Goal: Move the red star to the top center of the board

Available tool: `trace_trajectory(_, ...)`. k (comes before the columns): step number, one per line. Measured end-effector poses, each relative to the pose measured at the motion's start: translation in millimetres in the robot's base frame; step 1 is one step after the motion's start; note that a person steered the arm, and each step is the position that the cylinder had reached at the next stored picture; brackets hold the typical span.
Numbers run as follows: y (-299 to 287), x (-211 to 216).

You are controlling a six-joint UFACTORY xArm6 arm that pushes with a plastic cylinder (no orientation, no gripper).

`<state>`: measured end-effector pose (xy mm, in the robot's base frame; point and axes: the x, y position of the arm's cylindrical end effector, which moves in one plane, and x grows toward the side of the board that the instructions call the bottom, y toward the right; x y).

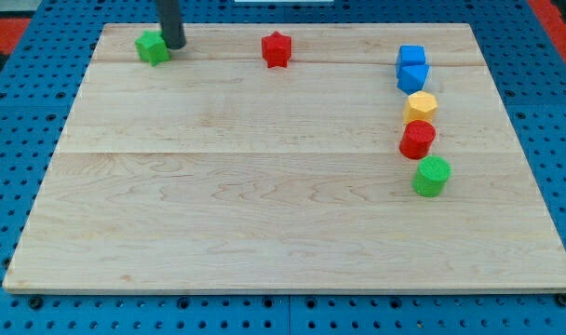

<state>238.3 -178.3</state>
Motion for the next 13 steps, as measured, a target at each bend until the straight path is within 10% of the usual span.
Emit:
trace_trajectory(2, 85, 81)
trace_trajectory(6, 252, -43)
trace_trajectory(8, 120, -30)
trace_trajectory(13, 69, 11)
